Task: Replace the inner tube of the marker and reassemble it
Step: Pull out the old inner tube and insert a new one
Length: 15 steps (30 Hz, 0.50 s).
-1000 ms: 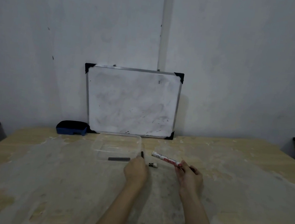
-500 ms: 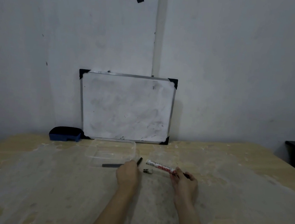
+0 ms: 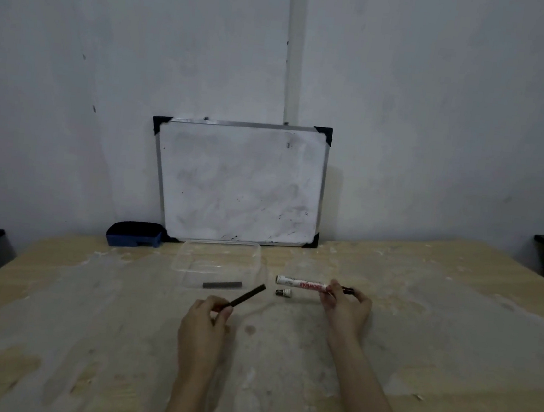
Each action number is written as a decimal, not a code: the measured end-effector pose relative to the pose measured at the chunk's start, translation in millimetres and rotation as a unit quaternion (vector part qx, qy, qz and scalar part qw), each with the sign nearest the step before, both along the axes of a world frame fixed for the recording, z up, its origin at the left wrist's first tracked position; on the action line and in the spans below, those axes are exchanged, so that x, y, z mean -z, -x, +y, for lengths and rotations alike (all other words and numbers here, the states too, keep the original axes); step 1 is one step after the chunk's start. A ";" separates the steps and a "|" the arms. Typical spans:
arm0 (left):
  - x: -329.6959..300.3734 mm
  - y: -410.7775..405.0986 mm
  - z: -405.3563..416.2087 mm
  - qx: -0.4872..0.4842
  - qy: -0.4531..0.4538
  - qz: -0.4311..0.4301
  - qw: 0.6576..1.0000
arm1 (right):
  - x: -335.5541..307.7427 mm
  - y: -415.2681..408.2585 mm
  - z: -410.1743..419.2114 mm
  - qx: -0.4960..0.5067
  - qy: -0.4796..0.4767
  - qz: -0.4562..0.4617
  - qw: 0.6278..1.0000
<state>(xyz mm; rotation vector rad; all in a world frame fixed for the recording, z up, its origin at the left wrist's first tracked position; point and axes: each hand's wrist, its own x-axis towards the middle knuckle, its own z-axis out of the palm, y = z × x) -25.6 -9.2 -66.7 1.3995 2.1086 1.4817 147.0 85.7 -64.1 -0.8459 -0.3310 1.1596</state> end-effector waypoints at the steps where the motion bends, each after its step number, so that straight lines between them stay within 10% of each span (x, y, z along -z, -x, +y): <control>1: 2.9 1.0 -0.9 -0.005 0.000 -0.005 1.000 | 1.0 3.8 -2.5 -0.008 0.002 -0.009 1.000; 15: 5.3 -0.2 -3.7 -0.006 -0.042 0.026 0.999 | 6.0 8.2 -7.6 -0.045 -0.015 -0.028 0.999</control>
